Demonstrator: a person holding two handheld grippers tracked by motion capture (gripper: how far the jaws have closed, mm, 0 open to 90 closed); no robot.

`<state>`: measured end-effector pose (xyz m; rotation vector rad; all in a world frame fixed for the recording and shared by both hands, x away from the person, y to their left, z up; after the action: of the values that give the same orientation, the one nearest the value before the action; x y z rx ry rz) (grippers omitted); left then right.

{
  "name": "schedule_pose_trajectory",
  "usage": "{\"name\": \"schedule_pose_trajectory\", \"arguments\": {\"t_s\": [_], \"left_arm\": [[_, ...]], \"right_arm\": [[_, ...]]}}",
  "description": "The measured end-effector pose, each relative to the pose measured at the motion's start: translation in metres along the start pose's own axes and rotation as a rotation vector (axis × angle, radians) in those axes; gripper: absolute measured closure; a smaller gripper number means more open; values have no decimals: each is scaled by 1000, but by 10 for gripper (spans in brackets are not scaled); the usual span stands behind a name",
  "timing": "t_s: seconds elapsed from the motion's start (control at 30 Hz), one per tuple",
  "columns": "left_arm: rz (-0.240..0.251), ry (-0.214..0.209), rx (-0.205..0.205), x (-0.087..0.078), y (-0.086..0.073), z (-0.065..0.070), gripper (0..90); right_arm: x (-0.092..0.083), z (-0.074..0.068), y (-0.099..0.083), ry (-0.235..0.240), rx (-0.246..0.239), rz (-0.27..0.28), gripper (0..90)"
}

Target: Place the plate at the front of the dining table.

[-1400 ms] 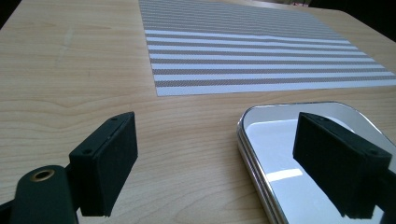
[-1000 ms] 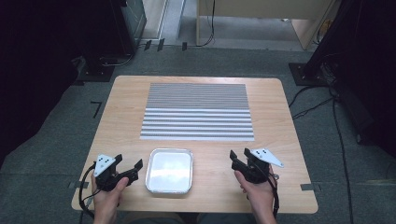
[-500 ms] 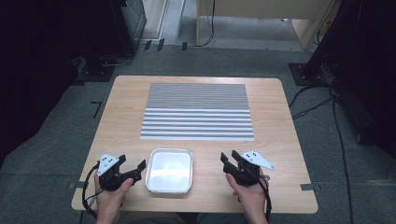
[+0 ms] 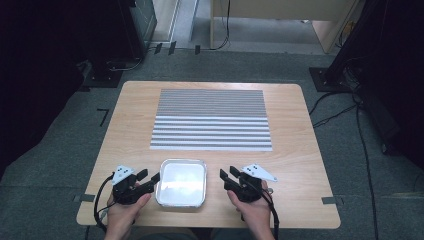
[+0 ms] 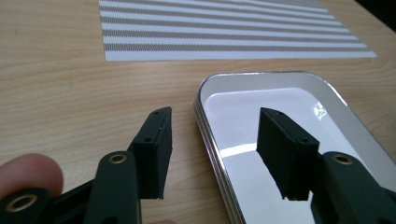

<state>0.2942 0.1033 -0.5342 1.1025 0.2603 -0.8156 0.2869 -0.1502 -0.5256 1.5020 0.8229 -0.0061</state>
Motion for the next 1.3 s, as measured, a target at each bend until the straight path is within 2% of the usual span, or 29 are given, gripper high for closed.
{"name": "schedule_pose_trajectory", "arguments": {"t_s": [0.07, 0.13, 0.2, 0.23, 0.37, 0.43, 0.67, 0.77, 1.07, 1.23, 1.3], "left_arm": [[-29, 9, -7, 2, -3, -1, 478], [-57, 7, -19, 4, -6, -2, 549], [-69, 4, -28, 4, -7, -3, 580], [-81, -7, -37, 5, -8, -3, 631], [-115, -57, -58, 6, -11, -1, 692], [-123, -64, -55, 6, -12, 0, 716], [-154, -100, -56, 7, -15, 3, 723], [-163, -107, -57, 8, -16, 3, 721], [-169, -120, -66, 8, -16, 3, 730], [-181, -147, -76, 8, -17, 7, 731], [-180, -146, -75, 8, -17, 7, 731]], "right_arm": [[2, -3, -1, 13, 3, -4, 613], [6, -9, -3, 39, 12, -8, 629], [9, -12, -5, 45, 13, -8, 643], [11, -14, -7, 53, 28, -10, 659], [15, -18, -9, 73, 43, -12, 671], [17, -20, -12, 84, 66, -23, 676], [23, -31, -17, 170, 170, -42, 753], [26, -33, -19, 189, 216, -54, 783], [33, -42, -26, 245, 270, -83, 815], [36, -44, -29, 263, 304, -97, 843], [37, -43, -30, 283, 347, -99, 849]]}}
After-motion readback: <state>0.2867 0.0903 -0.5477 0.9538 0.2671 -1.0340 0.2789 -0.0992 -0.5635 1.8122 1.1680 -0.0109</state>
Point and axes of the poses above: each handheld gripper's, and its own axes: x roughly forward along the jaws, y roughly out of its top, z roughly to its right, the point moved 10 cm from there along x, roughly forward along the jaws, and after that the axes turned 15 degrees about -x, right-handed, at the moved point
